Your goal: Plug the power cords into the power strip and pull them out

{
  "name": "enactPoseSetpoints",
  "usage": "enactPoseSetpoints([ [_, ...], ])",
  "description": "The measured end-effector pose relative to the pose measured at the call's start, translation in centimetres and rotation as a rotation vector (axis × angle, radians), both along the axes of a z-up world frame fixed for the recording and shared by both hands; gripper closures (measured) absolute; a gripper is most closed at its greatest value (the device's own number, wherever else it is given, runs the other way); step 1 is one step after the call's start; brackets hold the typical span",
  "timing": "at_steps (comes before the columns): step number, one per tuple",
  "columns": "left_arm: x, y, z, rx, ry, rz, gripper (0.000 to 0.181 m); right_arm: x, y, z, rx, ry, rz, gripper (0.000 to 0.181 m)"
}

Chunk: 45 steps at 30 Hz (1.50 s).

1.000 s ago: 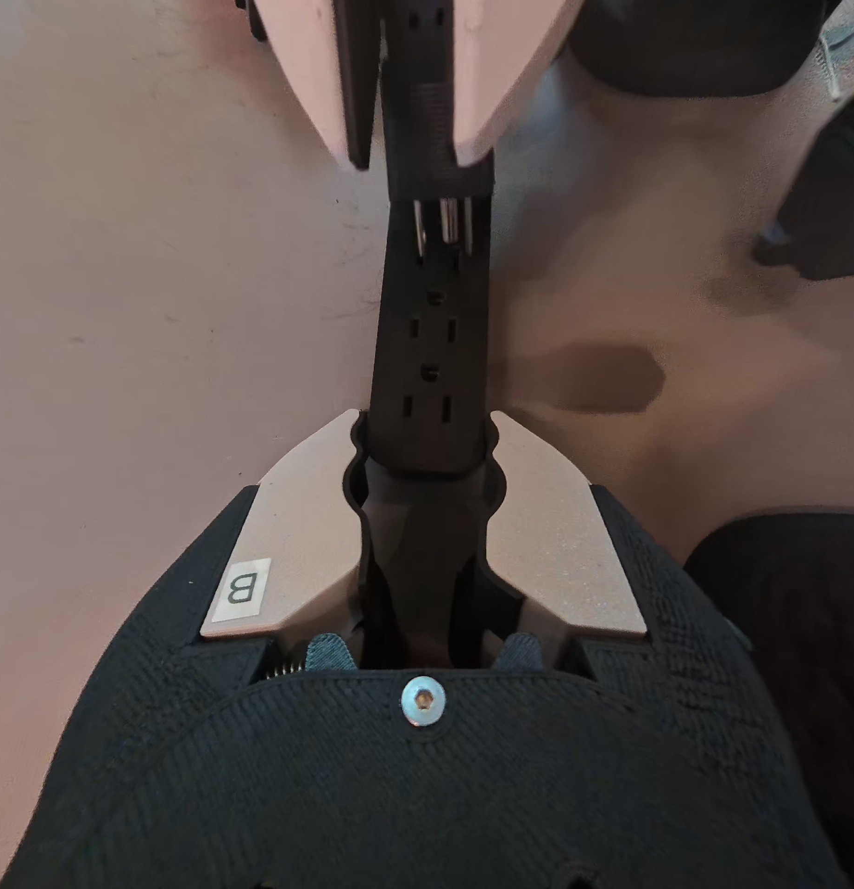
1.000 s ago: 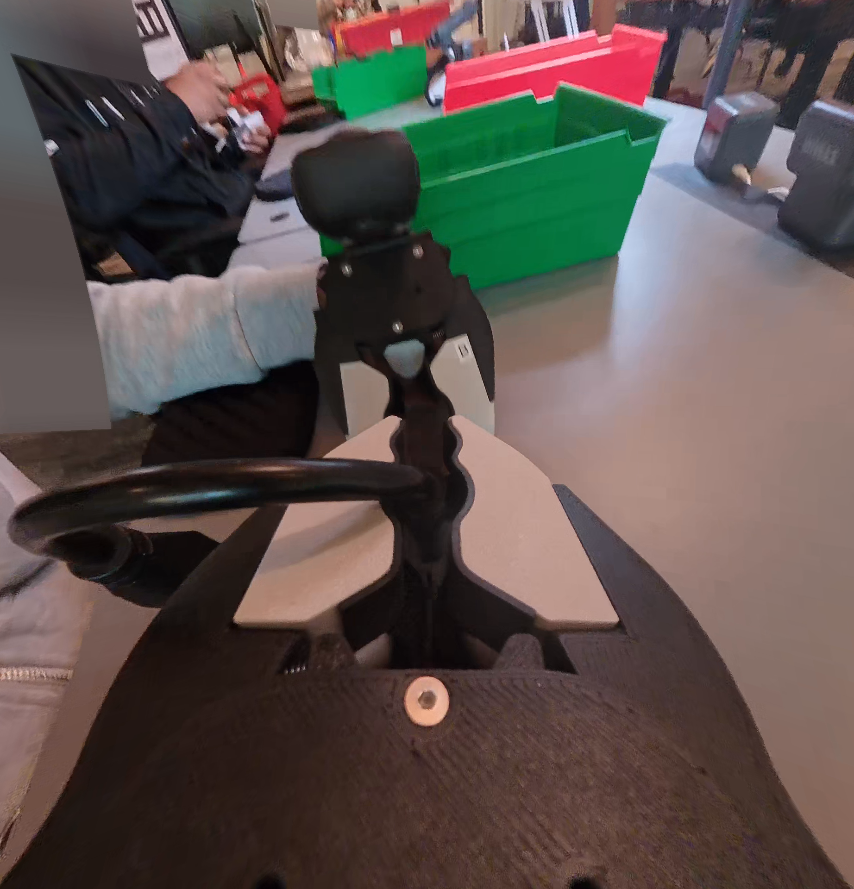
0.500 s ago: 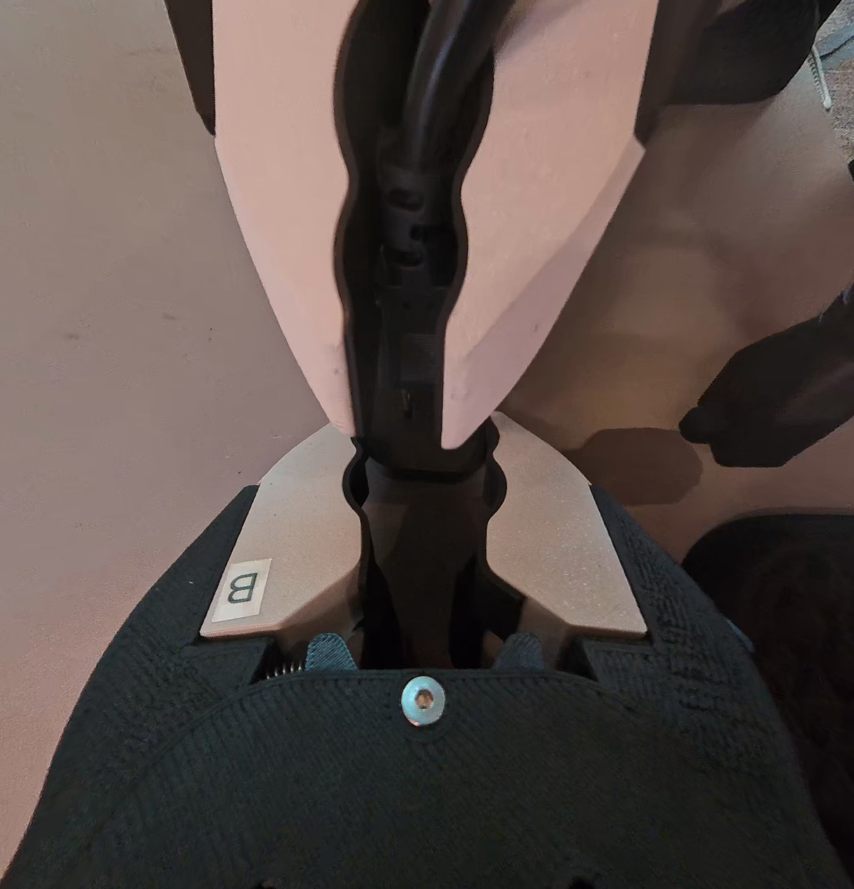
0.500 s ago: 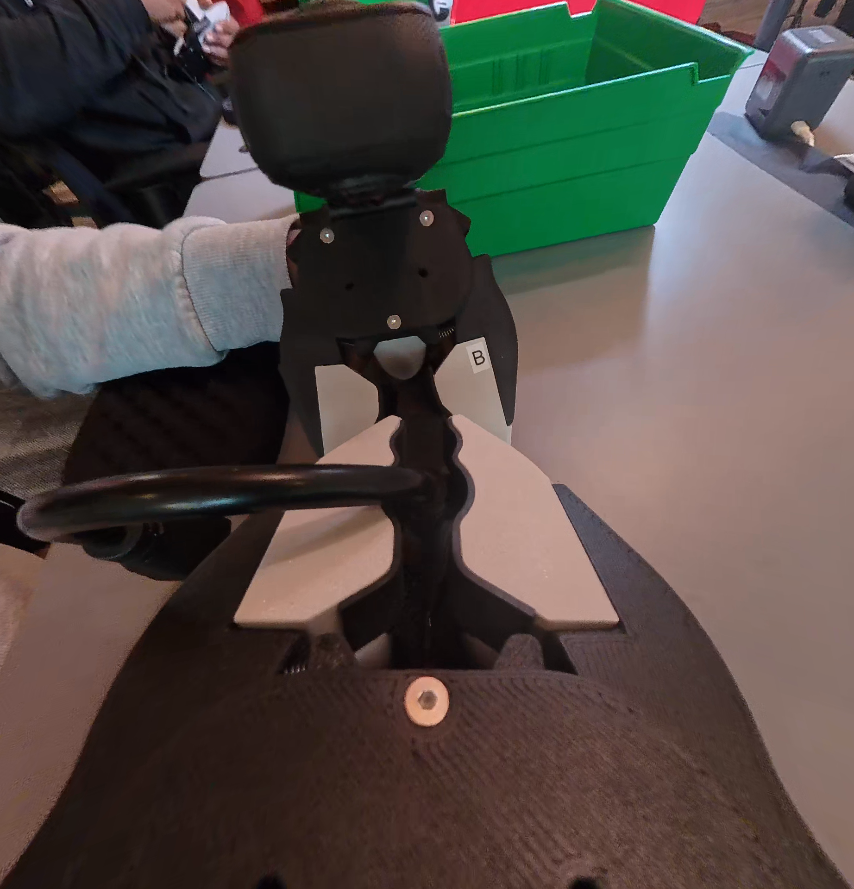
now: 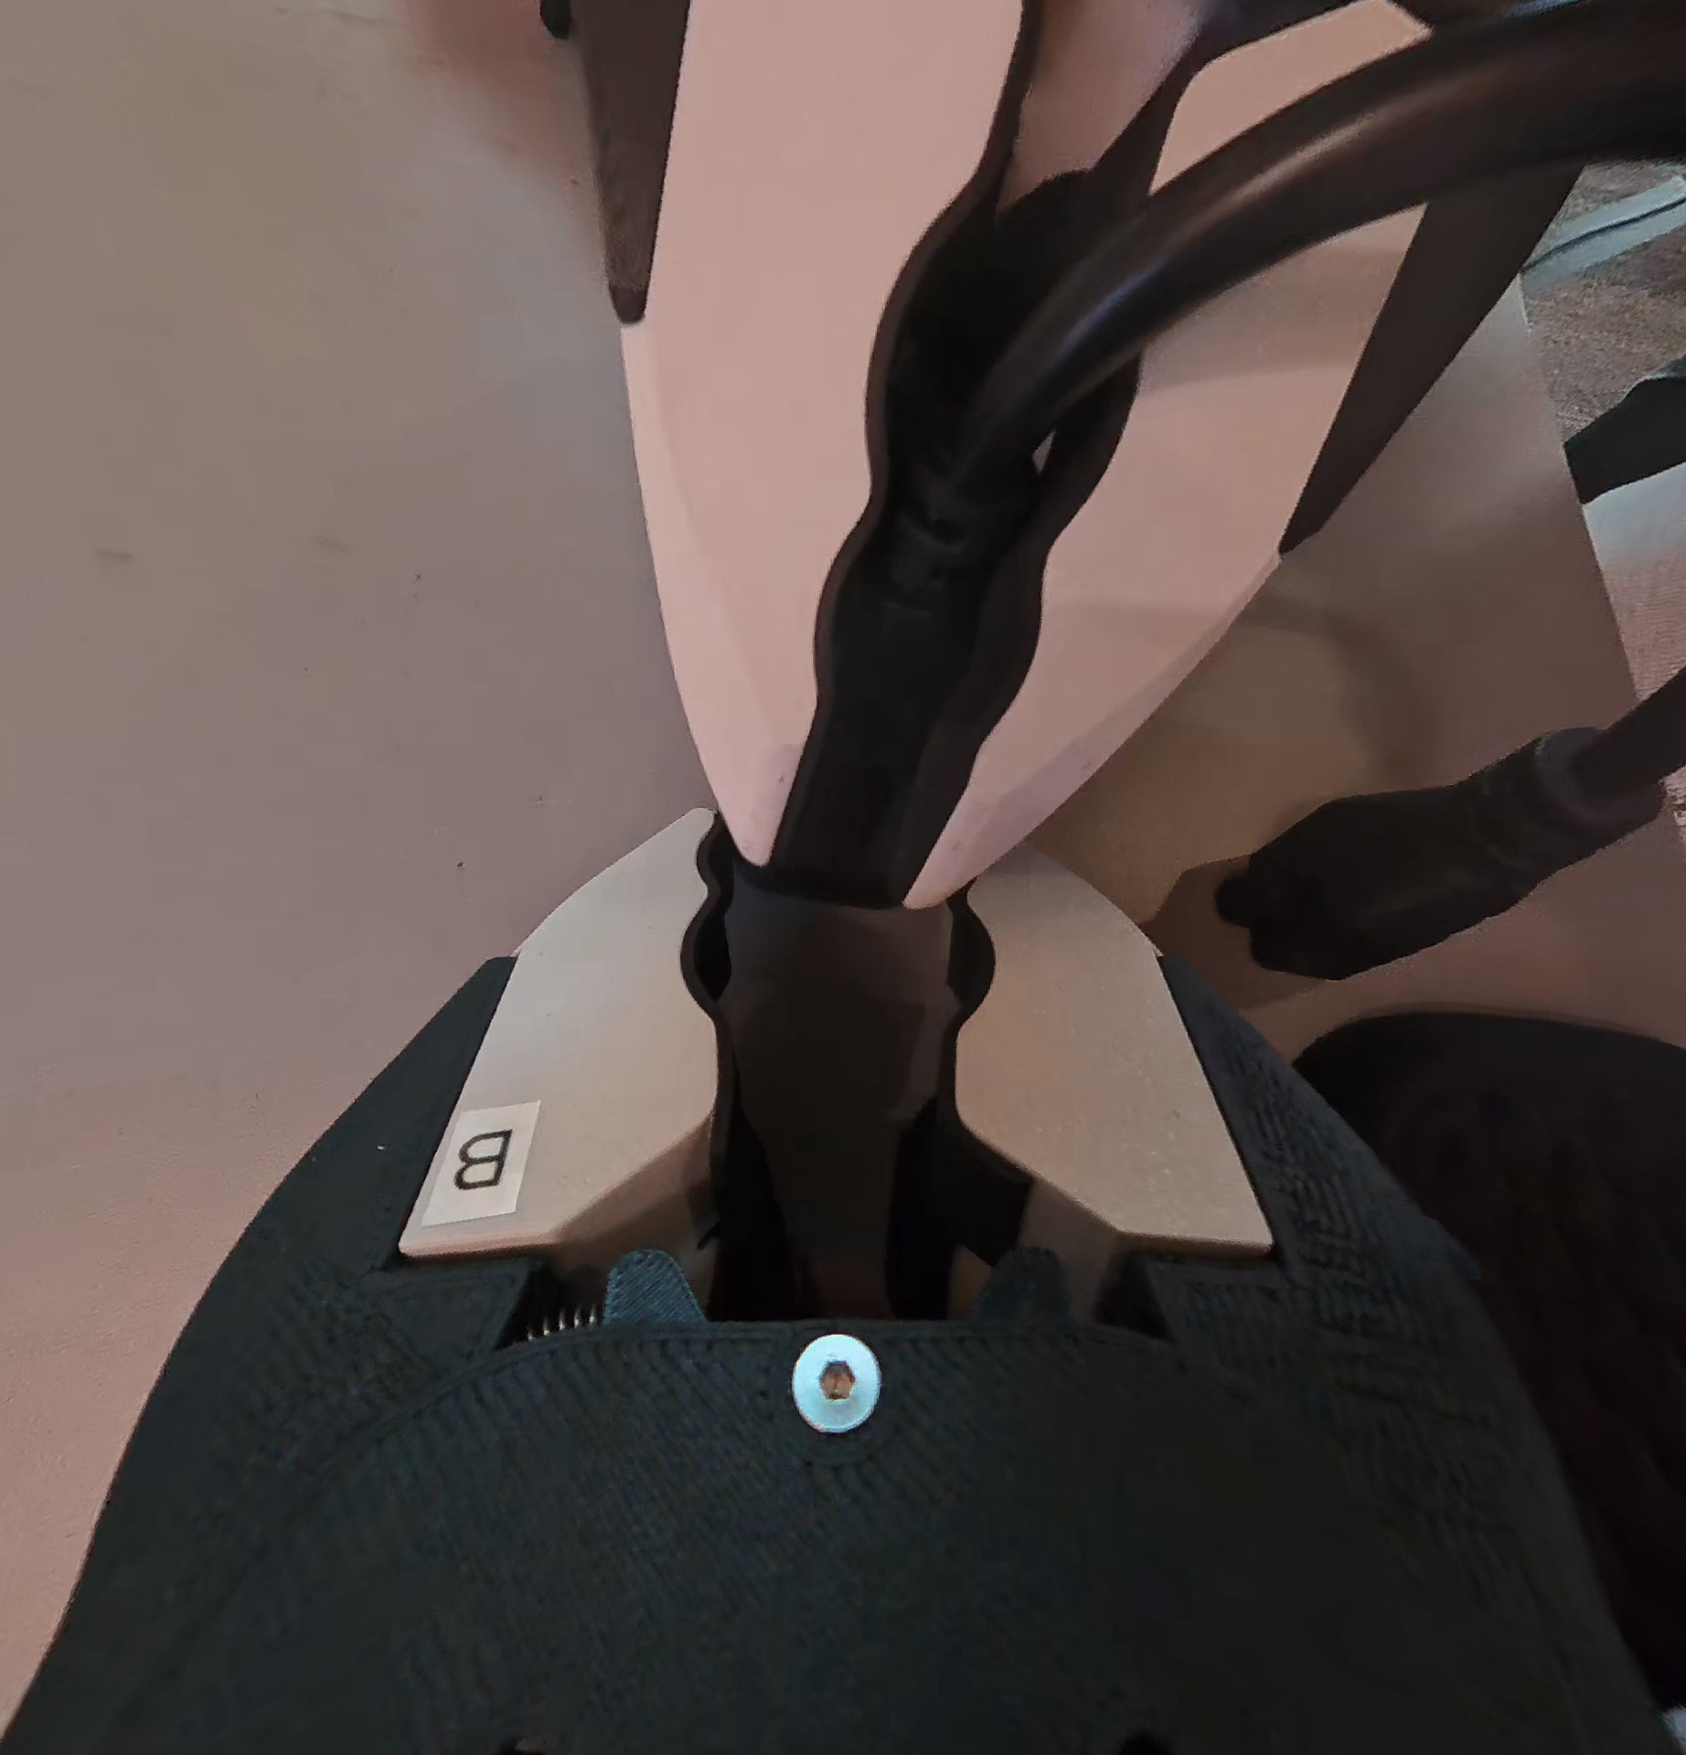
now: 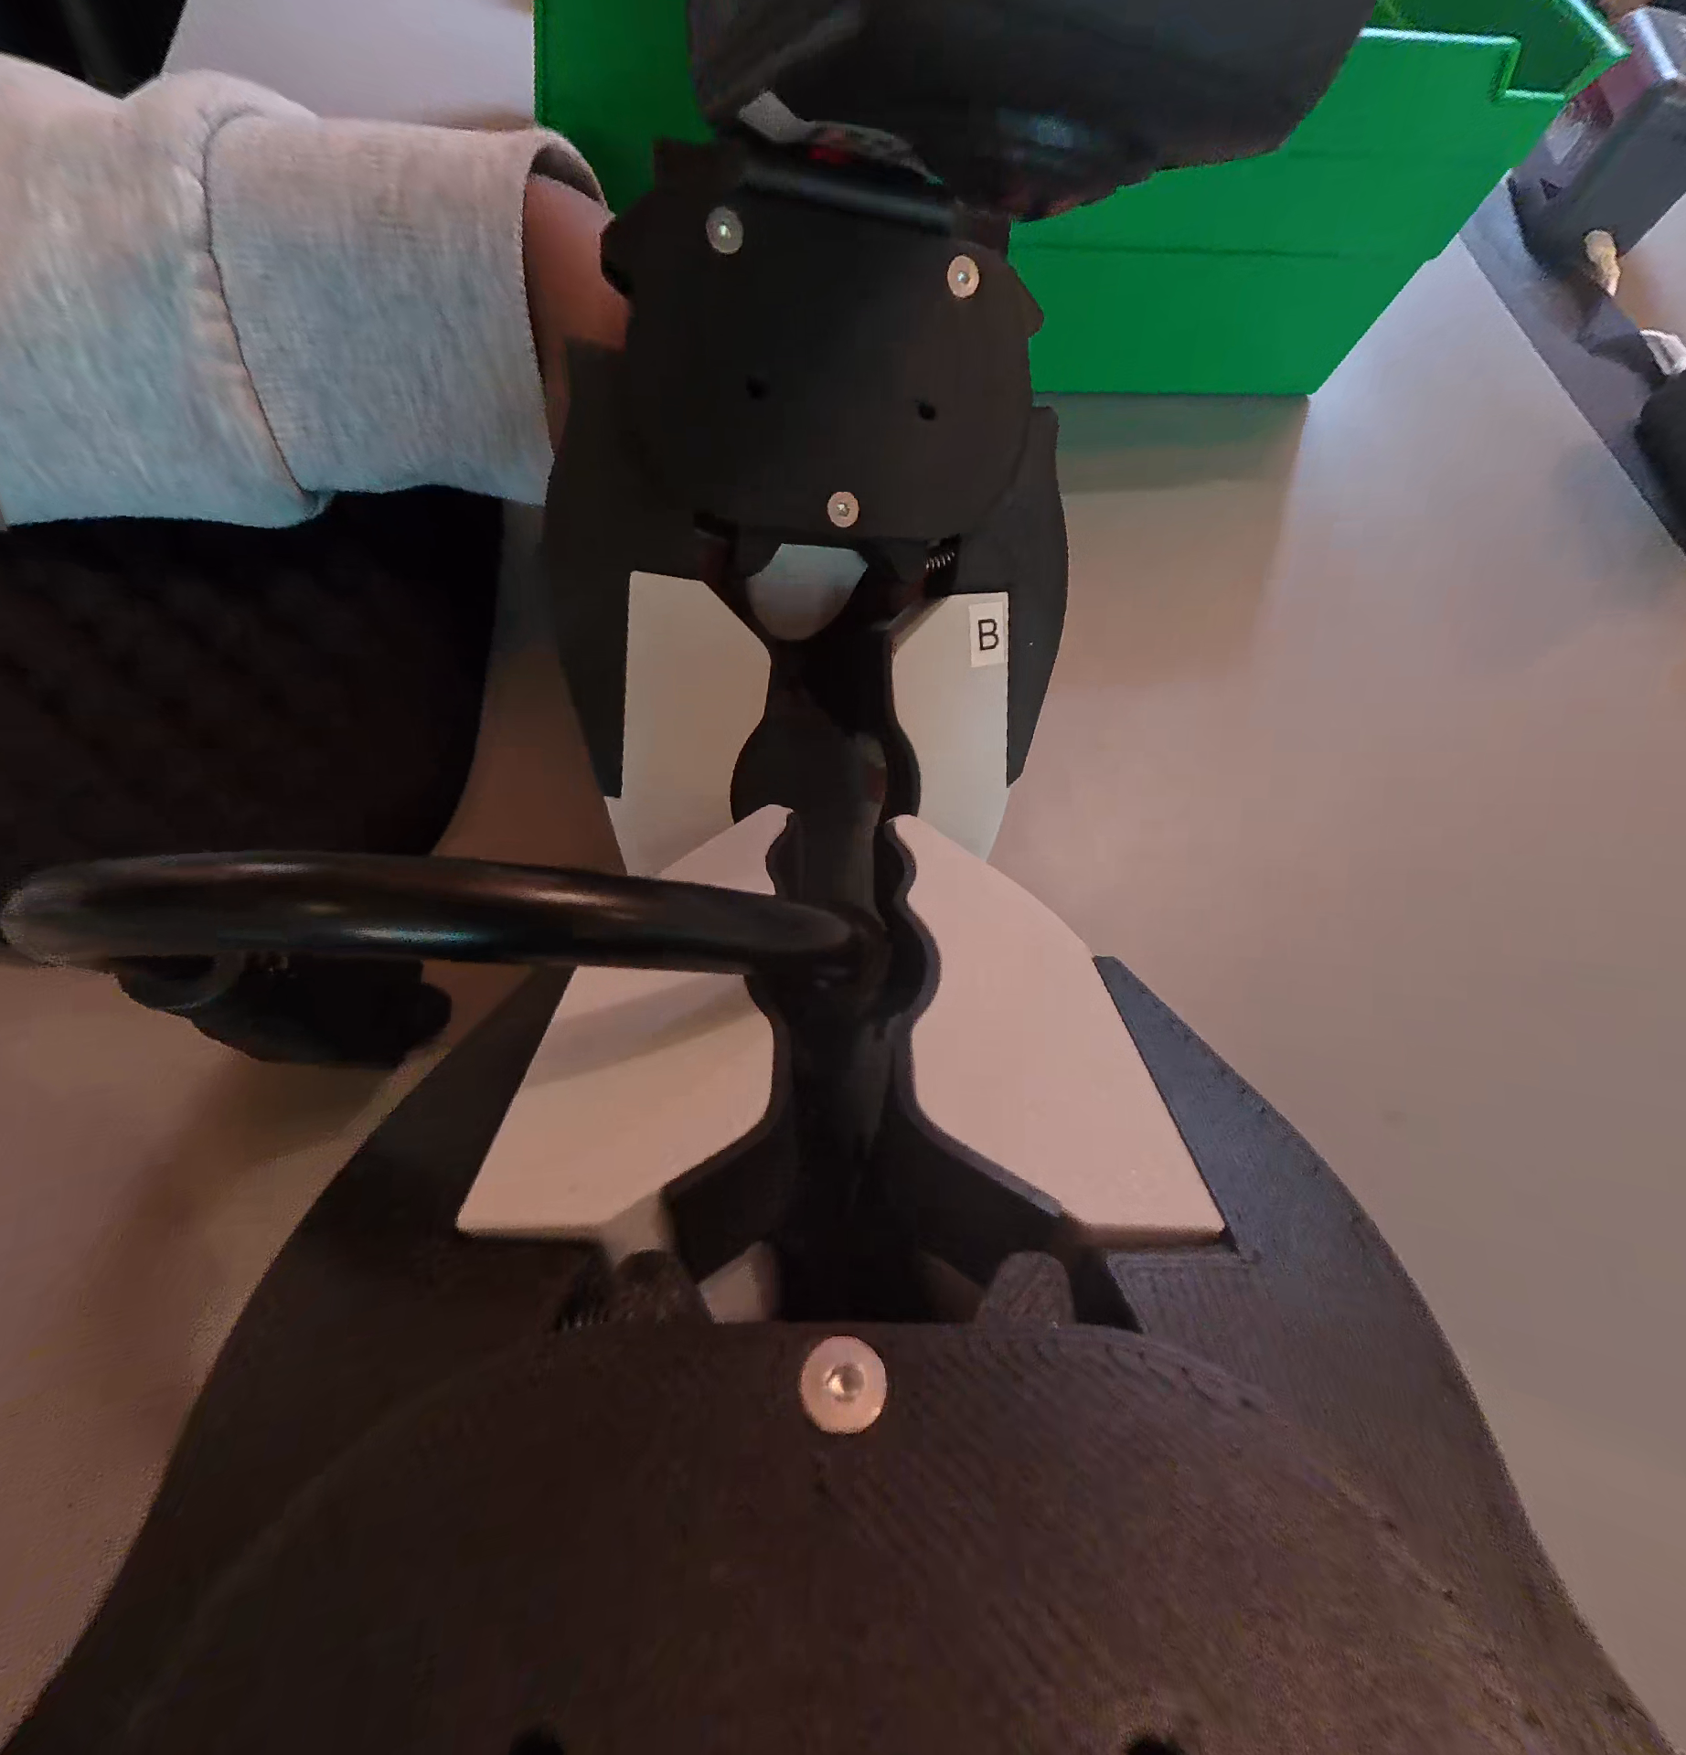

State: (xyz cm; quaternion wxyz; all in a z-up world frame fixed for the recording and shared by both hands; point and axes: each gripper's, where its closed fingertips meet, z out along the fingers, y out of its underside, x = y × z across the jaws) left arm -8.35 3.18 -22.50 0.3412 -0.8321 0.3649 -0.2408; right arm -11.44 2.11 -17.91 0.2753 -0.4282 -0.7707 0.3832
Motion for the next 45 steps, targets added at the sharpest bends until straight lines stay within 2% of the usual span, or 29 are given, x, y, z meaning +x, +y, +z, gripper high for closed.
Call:
enactPoseSetpoints([
  [3, -0.3, -0.3, 0.0, -0.006, 0.009, 0.002, 0.139, -0.1, -0.1, -0.1, 0.027, -0.01, 0.0, 0.164],
  [5, -1.3, -0.8, 0.2, -0.012, 0.023, 0.01, 0.148, -0.2, -0.2, -0.1, 0.017, -0.009, 0.007, 0.164],
  [7, -1.9, -1.3, 1.8, 0.025, -0.017, 0.041, 0.143, -0.3, -0.2, -0.1, 0.023, -0.011, 0.021, 0.165],
  [10, -2.0, -0.9, 6.3, 0.255, -0.123, 0.085, 0.129, -0.3, -0.4, 0.1, -0.048, 0.009, 0.029, 0.165],
  [12, -0.9, -0.5, 9.4, 0.476, -0.19, 0.064, 0.137, -0.3, -0.4, 0.1, -0.033, 0.012, 0.029, 0.165],
  [13, -0.1, -0.4, 9.9, 0.538, -0.168, 0.038, 0.142, -0.4, -0.4, 0.1, -0.018, 0.018, 0.034, 0.165],
  [15, 0.7, 0.4, 9.0, 0.545, -0.057, 0.016, 0.152, -0.4, -0.4, 0.1, -0.023, 0.024, 0.038, 0.165],
  [17, 1.6, 0.4, 9.3, 0.546, -0.082, -0.018, 0.167, -0.3, -0.4, 0.1, -0.031, 0.024, 0.036, 0.165],
  [19, 1.6, 0.5, 9.1, 0.517, -0.112, -0.013, 0.169, -0.2, -0.4, 0.0, -0.018, 0.018, 0.033, 0.164],
  [20, 1.5, 0.6, 9.0, 0.498, -0.135, 0.0, 0.169, 0.1, -0.3, -0.4, 0.002, -0.019, 0.038, 0.155],
  [21, 1.2, 0.7, 8.6, 0.472, -0.134, 0.016, 0.17, 0.6, -0.1, -1.4, 0.036, -0.095, 0.038, 0.123],
  [22, 1.0, 0.9, 8.1, 0.449, -0.124, 0.028, 0.171, 1.4, 0.2, -2.3, 0.07, -0.167, 0.036, 0.102],
  [23, 0.9, 0.9, 8.1, 0.447, -0.139, 0.031, 0.172, 2.0, 0.4, -2.7, 0.09, -0.194, 0.047, 0.096],
  [27, 0.9, 1.0, 8.1, 0.44, -0.139, 0.041, 0.171, 2.7, 0.8, -0.1, -0.001, -0.06, 0.015, 0.126],
  [30, 0.9, 1.0, 8.1, 0.425, -0.153, 0.055, 0.171, 2.7, 1.7, 1.4, -0.067, -0.024, -0.03, 0.158],
  [38, 0.9, 1.0, 8.0, 0.382, -0.215, 0.096, 0.17, 2.8, 2.0, 1.2, 0.053, -0.22, -0.009, 0.158],
  [45, 1.1, 0.8, 7.8, 0.365, -0.285, 0.108, 0.17, 3.4, 2.1, 0.5, 0.095, -0.281, -0.03, 0.157],
])
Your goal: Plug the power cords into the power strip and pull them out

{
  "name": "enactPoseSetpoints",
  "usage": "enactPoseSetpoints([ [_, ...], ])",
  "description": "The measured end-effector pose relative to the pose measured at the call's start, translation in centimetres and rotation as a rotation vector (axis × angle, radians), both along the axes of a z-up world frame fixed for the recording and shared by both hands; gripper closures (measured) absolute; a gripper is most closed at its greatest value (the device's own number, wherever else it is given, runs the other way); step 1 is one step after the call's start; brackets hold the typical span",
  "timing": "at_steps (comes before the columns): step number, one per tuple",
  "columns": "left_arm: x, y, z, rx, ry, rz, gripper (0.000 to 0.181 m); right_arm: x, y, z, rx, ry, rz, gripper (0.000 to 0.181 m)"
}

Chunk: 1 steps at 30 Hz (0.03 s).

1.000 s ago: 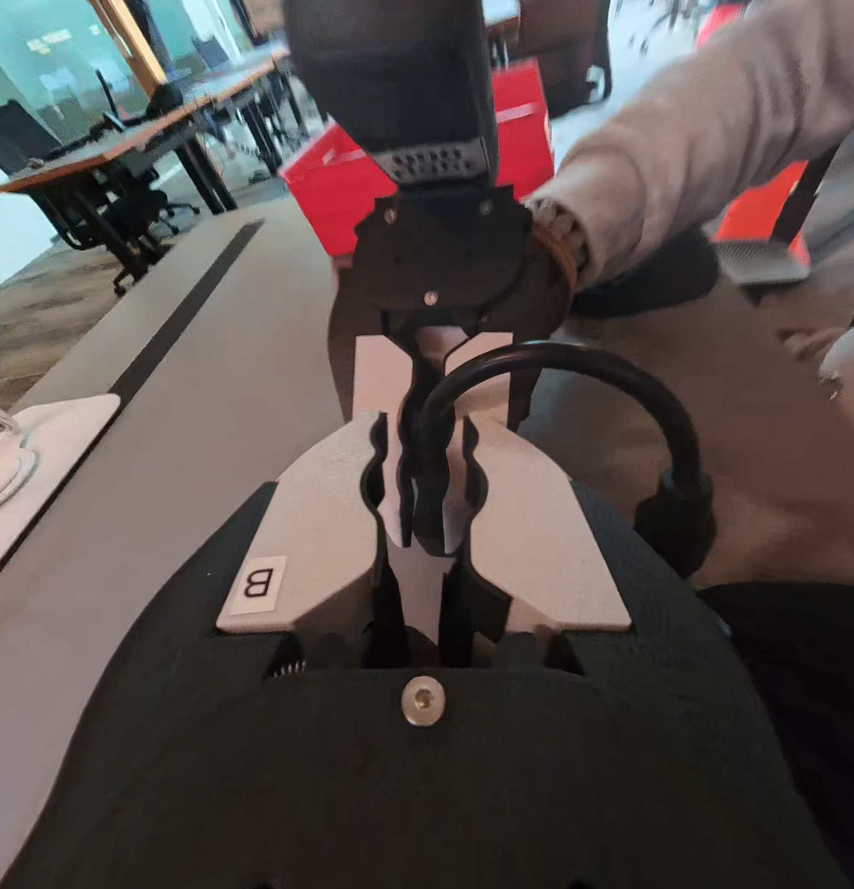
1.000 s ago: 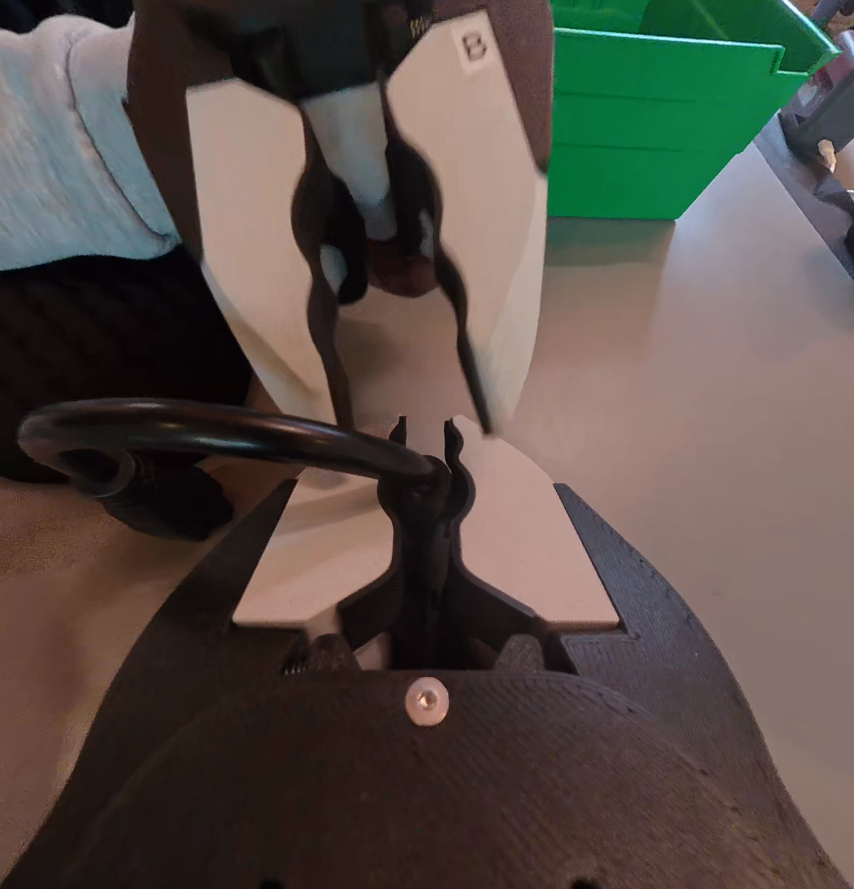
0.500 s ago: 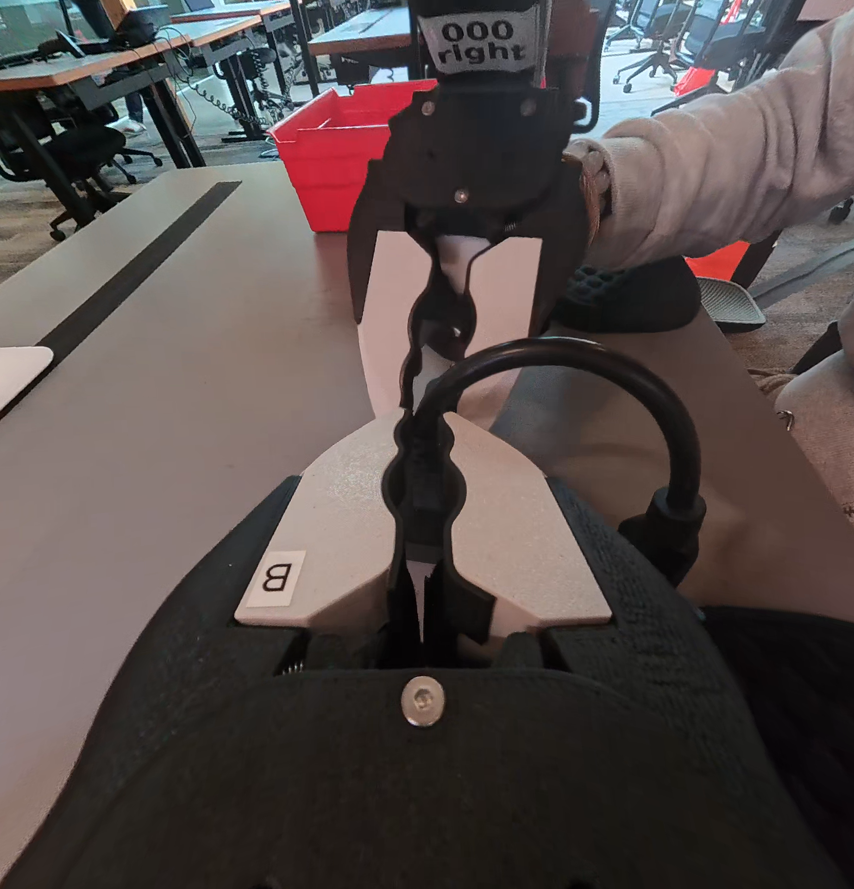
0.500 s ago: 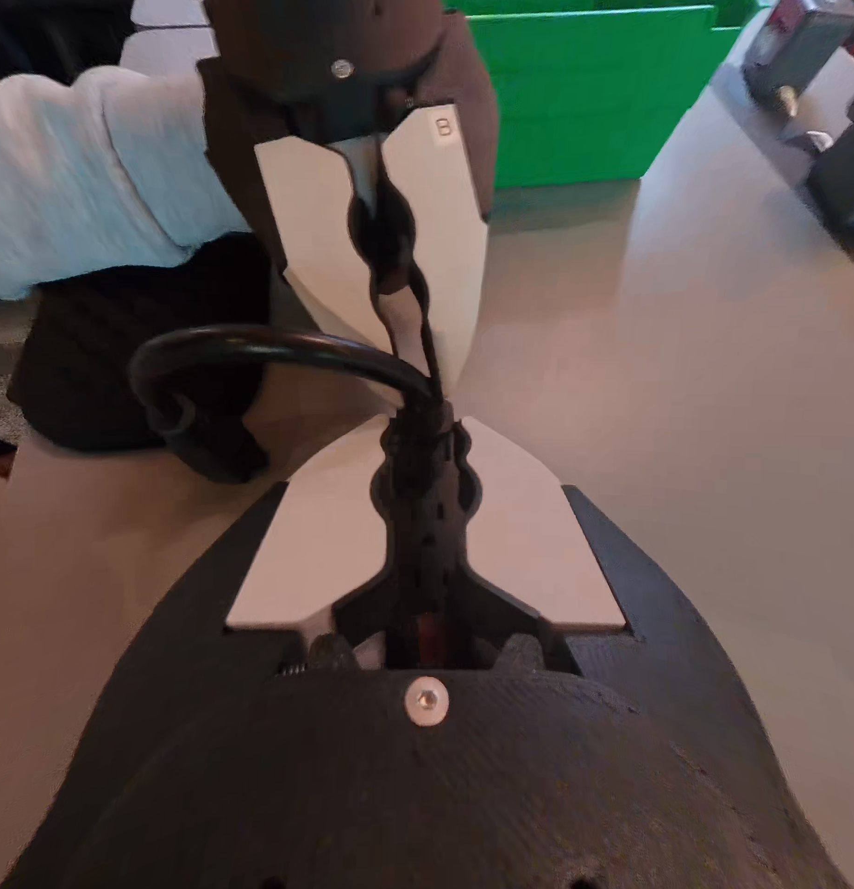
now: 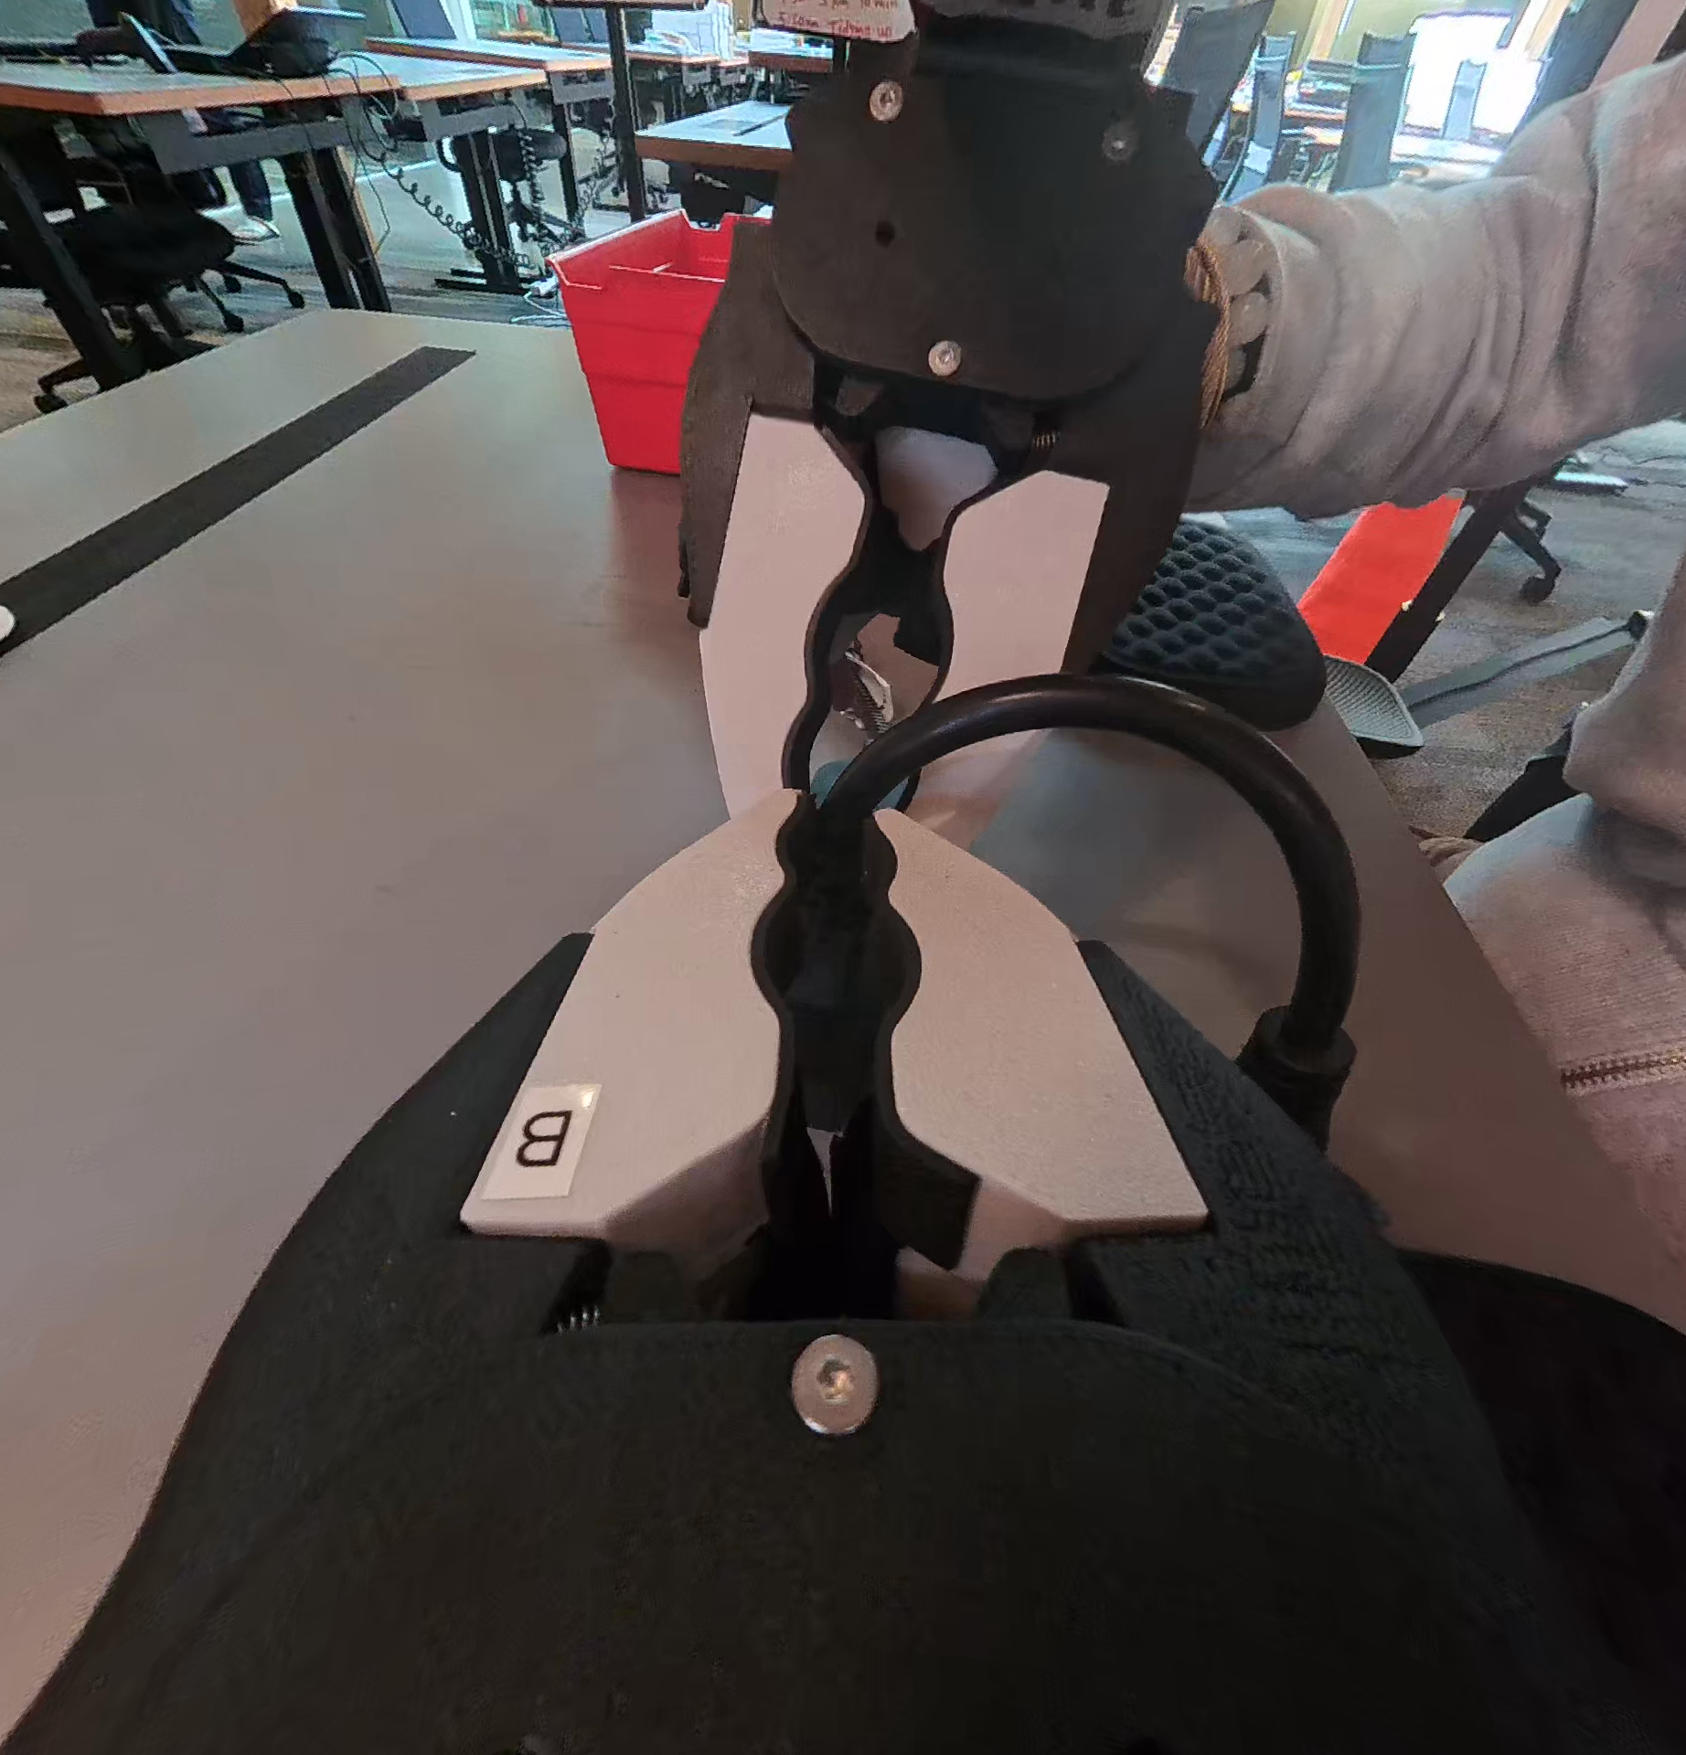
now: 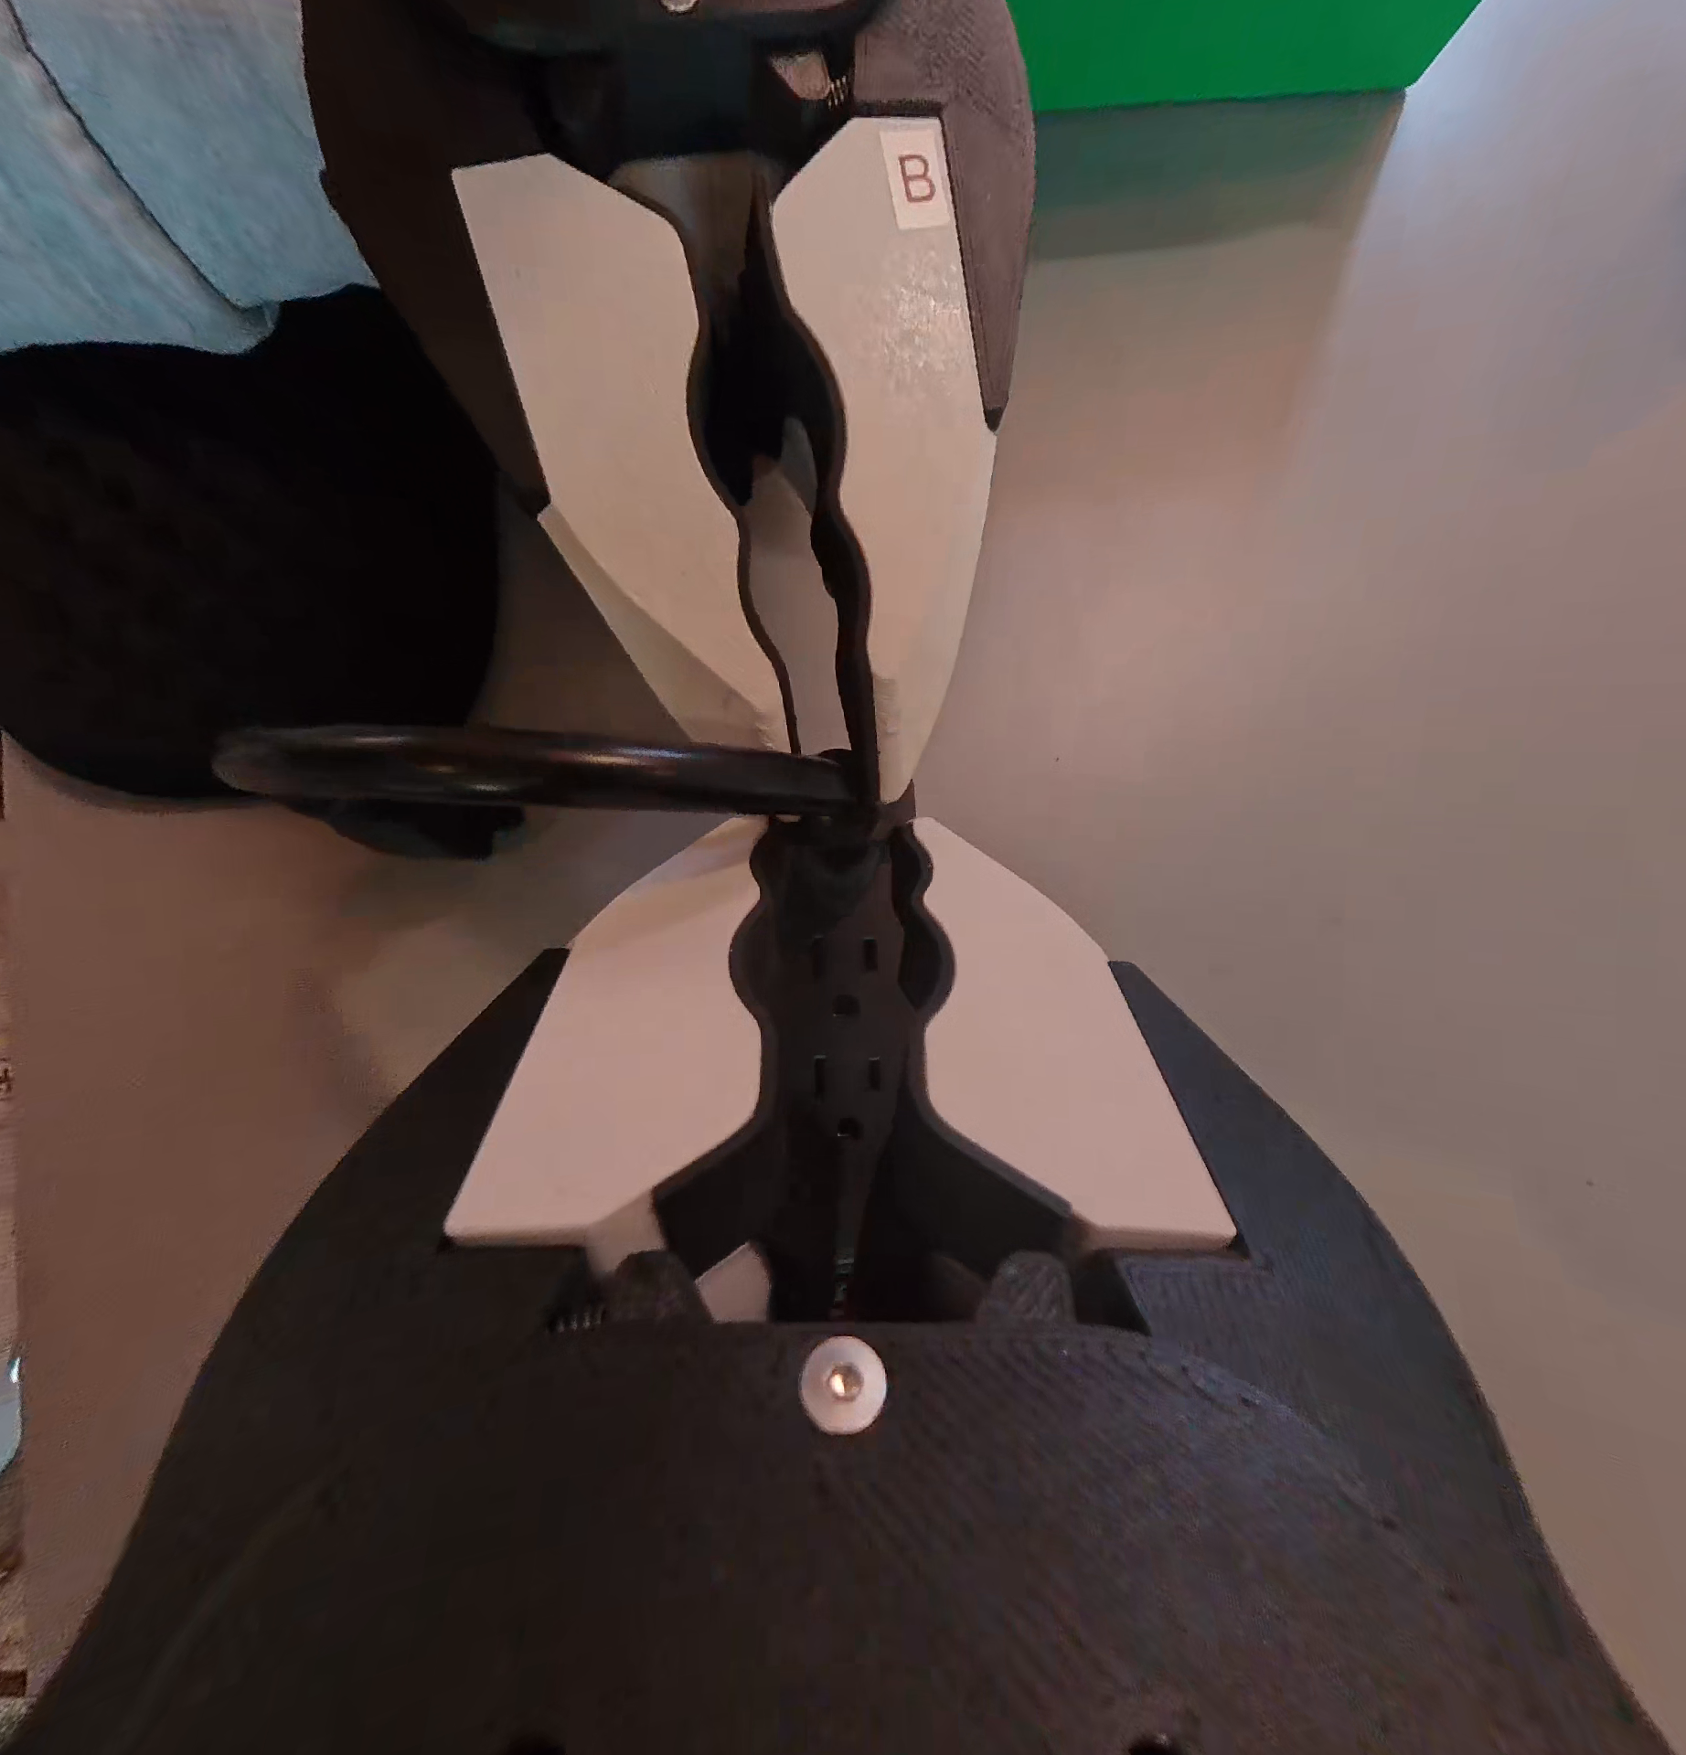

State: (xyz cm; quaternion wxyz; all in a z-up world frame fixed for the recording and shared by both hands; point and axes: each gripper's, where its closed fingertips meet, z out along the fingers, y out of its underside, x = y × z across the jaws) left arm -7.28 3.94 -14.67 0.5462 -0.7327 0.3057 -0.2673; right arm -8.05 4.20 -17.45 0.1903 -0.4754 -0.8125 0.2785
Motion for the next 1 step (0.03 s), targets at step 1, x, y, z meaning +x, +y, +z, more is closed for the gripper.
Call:
enactPoseSetpoints([
  [1, 0.27, 0.01, -0.01, -0.006, -0.012, -0.017, 0.169, 0.34, 0.06, -0.36, 0.003, -0.025, 0.006, 0.161],
])
